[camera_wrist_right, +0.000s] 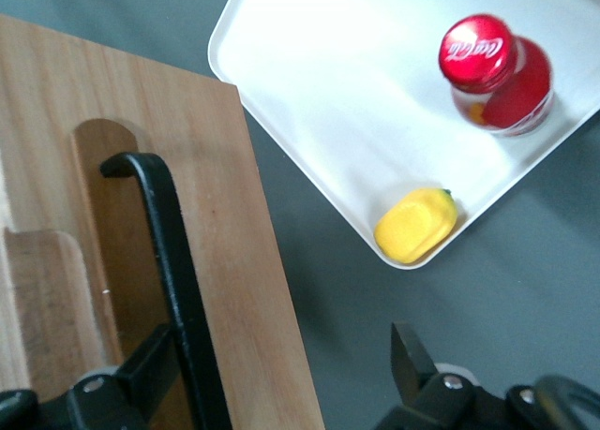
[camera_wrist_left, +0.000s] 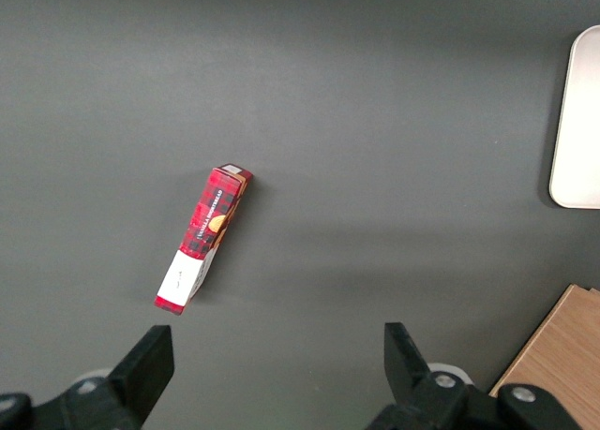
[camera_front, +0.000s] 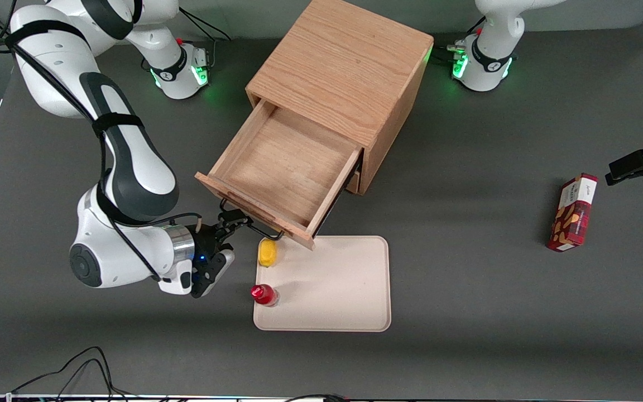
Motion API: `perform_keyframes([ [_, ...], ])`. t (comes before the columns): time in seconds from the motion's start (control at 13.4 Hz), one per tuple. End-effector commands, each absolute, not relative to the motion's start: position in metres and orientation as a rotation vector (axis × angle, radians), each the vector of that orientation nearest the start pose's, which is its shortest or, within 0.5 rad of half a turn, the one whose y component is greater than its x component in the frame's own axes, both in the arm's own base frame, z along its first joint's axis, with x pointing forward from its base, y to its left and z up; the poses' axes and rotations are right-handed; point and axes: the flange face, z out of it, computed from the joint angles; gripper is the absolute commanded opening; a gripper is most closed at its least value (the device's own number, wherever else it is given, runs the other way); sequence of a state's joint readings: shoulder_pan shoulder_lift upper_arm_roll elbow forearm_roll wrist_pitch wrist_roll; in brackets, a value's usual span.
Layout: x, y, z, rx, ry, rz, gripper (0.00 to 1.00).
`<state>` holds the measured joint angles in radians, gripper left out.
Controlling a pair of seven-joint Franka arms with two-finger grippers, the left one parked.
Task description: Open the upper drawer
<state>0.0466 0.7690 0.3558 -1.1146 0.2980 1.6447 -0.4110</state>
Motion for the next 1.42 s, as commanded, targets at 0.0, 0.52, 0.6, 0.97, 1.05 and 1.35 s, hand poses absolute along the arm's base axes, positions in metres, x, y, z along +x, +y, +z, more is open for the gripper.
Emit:
perform_keyframes([
  [0.0,0.701,0.235,0.386,-2.44,-0.909,0.208,1.0],
  [0.52,0.629,0.179,0.61,-2.815,-1.094,0.019,1.0],
  [0.6,0.616,0.159,0.634,-2.855,-1.043,0.031,1.0],
  [0.97,0.518,0.103,0.697,-3.093,-0.407,0.289,1.0],
  [1.05,0.499,0.099,0.686,-3.121,-0.3,0.351,1.0],
  [1.35,0.448,0.046,0.636,-3.151,-0.075,0.291,1.0],
])
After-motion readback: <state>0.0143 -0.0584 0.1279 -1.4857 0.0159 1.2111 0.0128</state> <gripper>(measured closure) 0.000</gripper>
